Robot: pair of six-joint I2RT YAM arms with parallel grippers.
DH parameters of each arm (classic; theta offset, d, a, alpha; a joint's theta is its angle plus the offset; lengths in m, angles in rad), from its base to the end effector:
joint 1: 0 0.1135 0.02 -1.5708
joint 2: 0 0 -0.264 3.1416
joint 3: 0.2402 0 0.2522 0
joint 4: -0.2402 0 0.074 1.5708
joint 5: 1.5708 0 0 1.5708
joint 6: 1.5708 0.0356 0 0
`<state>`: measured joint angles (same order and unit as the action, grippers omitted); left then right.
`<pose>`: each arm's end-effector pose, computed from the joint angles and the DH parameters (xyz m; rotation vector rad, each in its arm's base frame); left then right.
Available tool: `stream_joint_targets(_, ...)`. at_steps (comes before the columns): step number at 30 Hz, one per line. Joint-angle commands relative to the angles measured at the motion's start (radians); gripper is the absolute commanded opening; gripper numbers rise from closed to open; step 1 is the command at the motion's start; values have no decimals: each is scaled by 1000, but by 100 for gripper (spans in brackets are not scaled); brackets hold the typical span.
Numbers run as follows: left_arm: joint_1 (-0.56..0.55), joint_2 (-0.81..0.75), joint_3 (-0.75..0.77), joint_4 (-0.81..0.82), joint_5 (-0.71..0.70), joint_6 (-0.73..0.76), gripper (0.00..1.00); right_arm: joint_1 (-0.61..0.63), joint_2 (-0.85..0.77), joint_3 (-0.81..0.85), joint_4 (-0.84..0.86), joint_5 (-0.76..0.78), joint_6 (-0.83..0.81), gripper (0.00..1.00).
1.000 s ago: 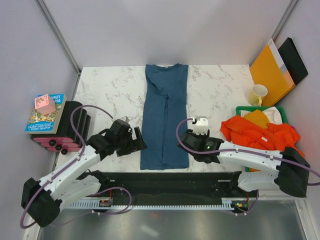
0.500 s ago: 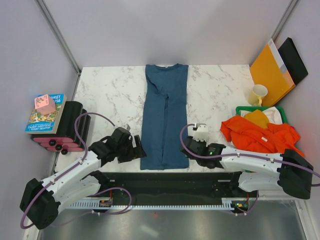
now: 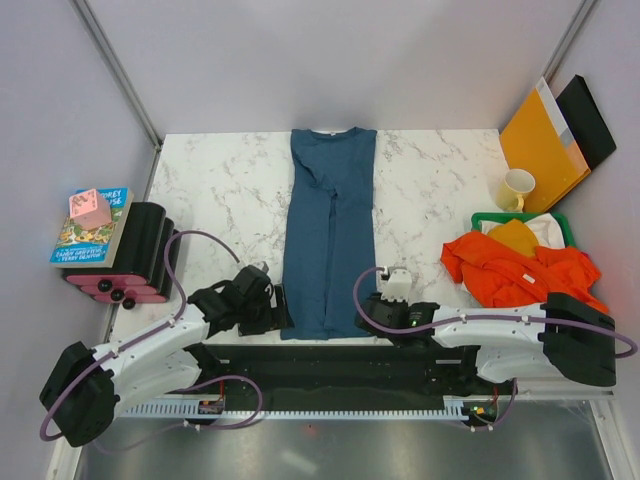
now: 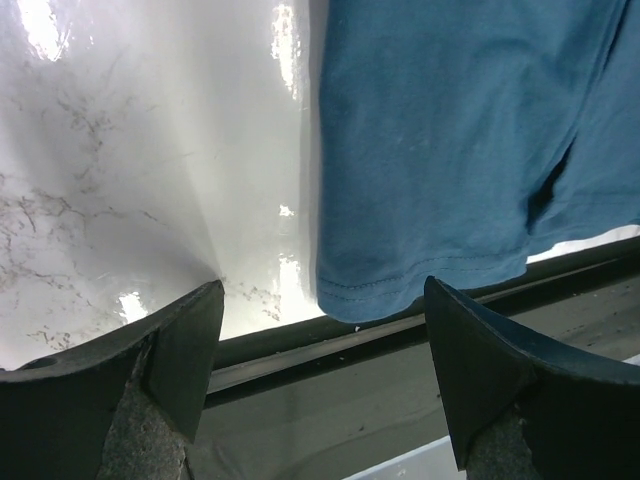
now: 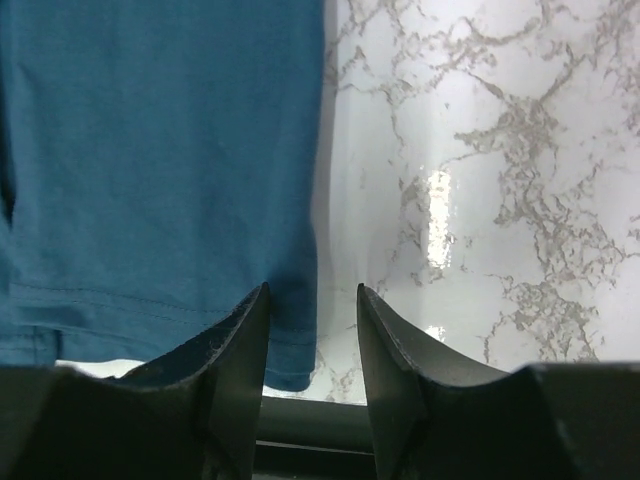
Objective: Fold and stack the t-shirts
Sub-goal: Fold the tshirt
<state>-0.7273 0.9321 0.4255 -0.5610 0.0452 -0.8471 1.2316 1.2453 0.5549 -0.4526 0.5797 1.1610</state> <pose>0.1175 -0.1068 0.1631 -0.1495 2.7621 -0.5478 0.0868 0.1875 0.1595 0.0720 2.4482 0.2275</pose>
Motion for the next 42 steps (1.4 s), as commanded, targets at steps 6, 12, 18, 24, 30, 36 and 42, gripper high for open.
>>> stream_joint_targets(6,-14,33,5,53,-38,-33,87,8,40,-53,51,-27,71,39)
stream_joint_targets(12,-26,48,13,61,-42,-38,86,9,19,-79,48,-55,94,25)
stream_joint_targets(18,-50,68,-8,88,-42,-66,86,22,-15,-115,34,-72,123,24)
stream_joint_targets(24,-80,88,-16,105,-42,-98,80,42,-36,-108,-8,-69,132,32)
stream_joint_targets(30,-104,73,-39,102,-41,-136,51,68,-67,-108,-54,-57,161,33)
stream_joint_targets(36,-116,62,-56,98,-42,-156,39,74,-55,-119,-54,-55,170,29)
stream_joint_targets(42,-126,63,-53,95,-42,-164,22,77,-55,-124,-49,-55,170,22)
